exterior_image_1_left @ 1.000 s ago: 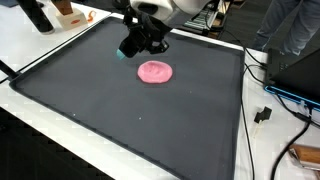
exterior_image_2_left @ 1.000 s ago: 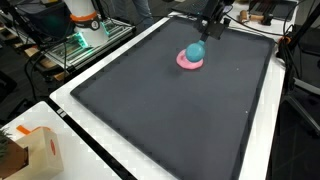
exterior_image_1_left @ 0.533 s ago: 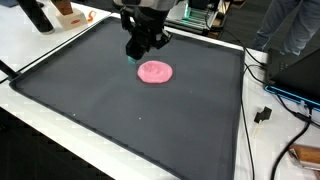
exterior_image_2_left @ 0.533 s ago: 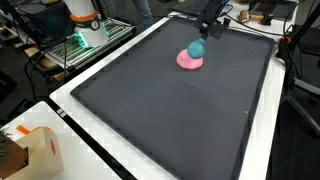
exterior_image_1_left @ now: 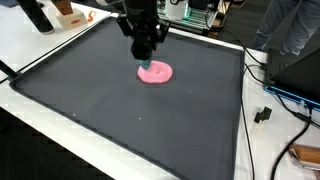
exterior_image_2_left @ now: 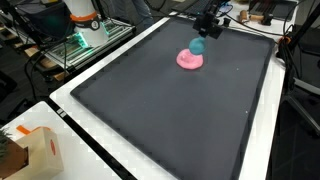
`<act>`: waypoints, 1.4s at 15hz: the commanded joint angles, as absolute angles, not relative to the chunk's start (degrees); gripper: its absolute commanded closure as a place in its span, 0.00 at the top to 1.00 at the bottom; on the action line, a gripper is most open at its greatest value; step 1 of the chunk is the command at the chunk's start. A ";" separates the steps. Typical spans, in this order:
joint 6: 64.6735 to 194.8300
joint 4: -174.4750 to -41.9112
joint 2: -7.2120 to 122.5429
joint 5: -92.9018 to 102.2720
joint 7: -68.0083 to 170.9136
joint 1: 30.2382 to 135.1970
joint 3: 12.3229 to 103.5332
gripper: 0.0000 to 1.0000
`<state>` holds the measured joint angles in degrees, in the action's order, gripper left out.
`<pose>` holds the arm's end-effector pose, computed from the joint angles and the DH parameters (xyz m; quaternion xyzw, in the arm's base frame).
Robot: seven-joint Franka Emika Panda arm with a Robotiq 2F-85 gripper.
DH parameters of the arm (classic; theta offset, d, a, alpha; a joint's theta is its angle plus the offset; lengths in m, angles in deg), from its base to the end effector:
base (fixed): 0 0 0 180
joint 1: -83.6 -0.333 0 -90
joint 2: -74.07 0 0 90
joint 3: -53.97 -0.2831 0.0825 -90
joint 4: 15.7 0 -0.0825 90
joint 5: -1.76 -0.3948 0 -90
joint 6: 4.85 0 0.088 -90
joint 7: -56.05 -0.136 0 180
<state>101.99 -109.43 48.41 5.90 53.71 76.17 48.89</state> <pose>0.6252 0.1274 0.2797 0.9890 0.1000 -0.1056 0.0276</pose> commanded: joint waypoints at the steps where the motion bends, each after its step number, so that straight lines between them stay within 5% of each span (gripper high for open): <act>1: 103.66 -114.71 52.46 -1.49 61.54 79.69 47.45 0.25; 21: 115.77 -127.71 54.02 -41.19 103.08 89.33 45.52 0.25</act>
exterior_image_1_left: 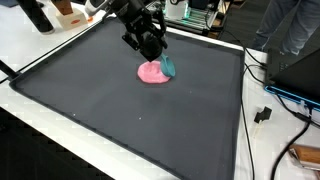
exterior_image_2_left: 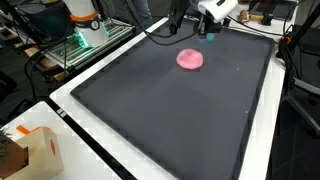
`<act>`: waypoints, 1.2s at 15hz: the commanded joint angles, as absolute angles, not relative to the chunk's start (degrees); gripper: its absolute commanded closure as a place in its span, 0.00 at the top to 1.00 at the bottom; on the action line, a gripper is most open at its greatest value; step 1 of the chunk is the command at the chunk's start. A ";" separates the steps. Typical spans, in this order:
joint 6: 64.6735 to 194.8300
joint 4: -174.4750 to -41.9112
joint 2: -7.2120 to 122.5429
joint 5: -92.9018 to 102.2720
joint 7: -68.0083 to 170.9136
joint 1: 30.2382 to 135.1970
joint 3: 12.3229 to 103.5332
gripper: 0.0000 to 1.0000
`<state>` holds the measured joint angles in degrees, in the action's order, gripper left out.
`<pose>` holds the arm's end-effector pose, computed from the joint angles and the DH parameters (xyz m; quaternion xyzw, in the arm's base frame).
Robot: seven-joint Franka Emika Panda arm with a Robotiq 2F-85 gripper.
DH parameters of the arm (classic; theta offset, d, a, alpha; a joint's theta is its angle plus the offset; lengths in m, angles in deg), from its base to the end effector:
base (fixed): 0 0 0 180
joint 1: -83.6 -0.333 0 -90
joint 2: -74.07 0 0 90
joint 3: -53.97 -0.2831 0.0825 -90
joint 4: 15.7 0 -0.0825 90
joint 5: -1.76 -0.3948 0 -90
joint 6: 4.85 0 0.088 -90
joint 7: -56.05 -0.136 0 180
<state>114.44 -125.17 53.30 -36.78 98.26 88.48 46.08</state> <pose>0.6009 0.0778 0.2430 -0.9334 -0.1833 -0.0123 0.3084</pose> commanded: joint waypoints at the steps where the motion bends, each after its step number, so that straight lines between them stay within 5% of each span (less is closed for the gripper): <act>1: 115.65 -128.04 53.93 -42.30 104.29 89.23 45.71 0.25; 18: 115.01 -129.45 52.67 -45.17 106.83 87.90 47.67 0.25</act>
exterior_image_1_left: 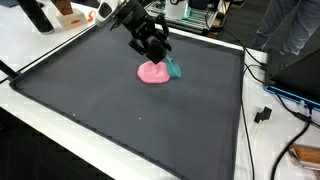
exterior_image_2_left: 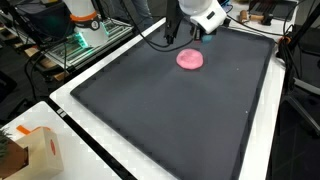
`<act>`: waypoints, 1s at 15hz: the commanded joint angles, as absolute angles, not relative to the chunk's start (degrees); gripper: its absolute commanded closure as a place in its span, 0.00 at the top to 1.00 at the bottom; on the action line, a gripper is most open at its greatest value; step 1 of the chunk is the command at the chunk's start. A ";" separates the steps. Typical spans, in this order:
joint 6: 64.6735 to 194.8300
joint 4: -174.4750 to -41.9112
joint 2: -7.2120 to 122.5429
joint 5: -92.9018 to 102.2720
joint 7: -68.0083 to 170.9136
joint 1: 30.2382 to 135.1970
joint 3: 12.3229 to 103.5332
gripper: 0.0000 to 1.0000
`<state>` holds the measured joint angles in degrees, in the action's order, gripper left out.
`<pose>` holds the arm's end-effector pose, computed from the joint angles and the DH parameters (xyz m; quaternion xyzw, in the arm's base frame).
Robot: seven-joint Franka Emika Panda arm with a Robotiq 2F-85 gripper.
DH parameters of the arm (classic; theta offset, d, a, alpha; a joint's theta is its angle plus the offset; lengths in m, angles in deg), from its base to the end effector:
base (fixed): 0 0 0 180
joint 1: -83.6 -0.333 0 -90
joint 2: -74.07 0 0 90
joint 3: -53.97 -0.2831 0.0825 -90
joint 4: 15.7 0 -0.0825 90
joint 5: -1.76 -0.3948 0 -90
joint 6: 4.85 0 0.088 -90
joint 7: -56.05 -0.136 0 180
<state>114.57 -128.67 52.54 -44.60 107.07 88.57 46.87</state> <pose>0.5843 0.0766 0.2147 -0.9139 -0.1917 -0.0268 0.3569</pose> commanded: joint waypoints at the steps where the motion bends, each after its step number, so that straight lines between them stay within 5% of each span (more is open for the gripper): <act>1: 115.07 -129.45 52.59 -45.13 106.72 87.89 47.72 0.25; 15: 114.33 -129.53 55.48 -35.87 92.37 86.32 49.56 0.25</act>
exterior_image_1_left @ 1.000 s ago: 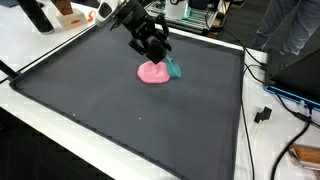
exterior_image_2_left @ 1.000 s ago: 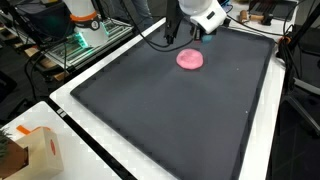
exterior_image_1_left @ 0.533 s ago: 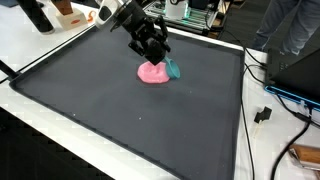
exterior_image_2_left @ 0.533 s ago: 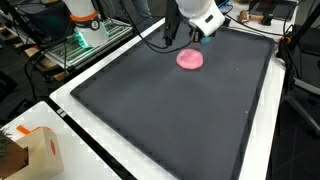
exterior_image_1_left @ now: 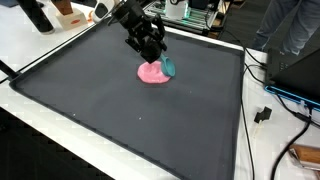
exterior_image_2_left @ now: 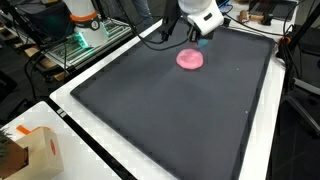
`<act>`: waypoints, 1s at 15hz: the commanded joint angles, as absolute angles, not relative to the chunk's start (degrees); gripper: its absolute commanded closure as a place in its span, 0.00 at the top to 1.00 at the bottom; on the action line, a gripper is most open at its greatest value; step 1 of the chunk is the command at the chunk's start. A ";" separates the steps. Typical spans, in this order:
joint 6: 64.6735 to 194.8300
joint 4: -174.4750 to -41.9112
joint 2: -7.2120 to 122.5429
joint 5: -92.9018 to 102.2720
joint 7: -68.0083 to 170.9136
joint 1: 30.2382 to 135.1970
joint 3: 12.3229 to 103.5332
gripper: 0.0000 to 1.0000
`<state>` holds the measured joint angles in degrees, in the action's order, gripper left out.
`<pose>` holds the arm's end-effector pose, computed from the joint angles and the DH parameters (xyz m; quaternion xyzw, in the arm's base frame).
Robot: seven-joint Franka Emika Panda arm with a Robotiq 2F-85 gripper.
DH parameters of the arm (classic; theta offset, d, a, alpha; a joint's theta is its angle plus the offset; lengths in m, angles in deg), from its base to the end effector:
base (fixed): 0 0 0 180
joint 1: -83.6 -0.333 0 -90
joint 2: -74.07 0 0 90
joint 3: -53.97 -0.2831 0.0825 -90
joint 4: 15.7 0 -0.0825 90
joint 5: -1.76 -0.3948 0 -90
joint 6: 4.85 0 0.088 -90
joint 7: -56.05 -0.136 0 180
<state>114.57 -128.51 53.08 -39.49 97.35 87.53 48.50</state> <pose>0.5838 0.0656 0.2166 -0.9362 -0.1409 0.0102 0.3218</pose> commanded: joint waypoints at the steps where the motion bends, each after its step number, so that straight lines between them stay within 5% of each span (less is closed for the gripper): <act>1: 114.29 -129.53 56.02 -34.07 90.10 86.06 49.63 0.25; 15: 113.07 -129.80 66.73 -12.00 61.94 81.48 49.31 0.25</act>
